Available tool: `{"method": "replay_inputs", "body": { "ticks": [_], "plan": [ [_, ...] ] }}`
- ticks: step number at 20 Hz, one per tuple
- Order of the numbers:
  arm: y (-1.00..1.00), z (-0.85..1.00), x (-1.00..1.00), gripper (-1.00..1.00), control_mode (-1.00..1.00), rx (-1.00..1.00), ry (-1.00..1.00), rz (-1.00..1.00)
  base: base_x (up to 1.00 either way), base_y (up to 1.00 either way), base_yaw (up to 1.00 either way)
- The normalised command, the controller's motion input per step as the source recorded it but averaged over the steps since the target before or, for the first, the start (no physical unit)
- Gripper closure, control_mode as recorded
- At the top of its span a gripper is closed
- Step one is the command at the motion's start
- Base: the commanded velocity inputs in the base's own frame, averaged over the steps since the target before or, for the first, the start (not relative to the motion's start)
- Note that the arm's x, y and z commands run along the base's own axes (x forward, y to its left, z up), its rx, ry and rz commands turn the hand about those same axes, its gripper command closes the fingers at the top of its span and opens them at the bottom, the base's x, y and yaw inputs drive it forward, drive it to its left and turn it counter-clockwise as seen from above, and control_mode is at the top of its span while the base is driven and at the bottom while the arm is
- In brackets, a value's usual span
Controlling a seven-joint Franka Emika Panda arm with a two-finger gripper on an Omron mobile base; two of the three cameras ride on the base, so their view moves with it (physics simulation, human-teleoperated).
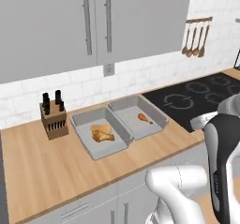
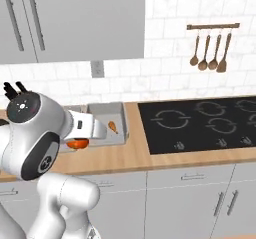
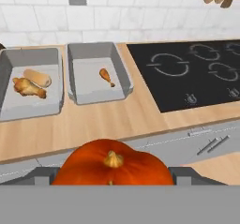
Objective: Place one squash and one chicken drumstick in each tupperware on the nearby counter, to pack two identical lunches.
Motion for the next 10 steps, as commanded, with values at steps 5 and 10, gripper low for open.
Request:
{"method": "replay_inputs", "body": {
  "ticks": [5, 10],
  "plan": [
    [0.00, -0.20, 0.25, 1.00, -1.00, 0.00, 0.07, 0.02, 0.49, -0.15, 0.03],
    [0.36, -0.59, 0.60, 1.00, -1.00, 0.00, 0.11, 0.07, 0.00, 0.00, 0.00]
  ]
}}
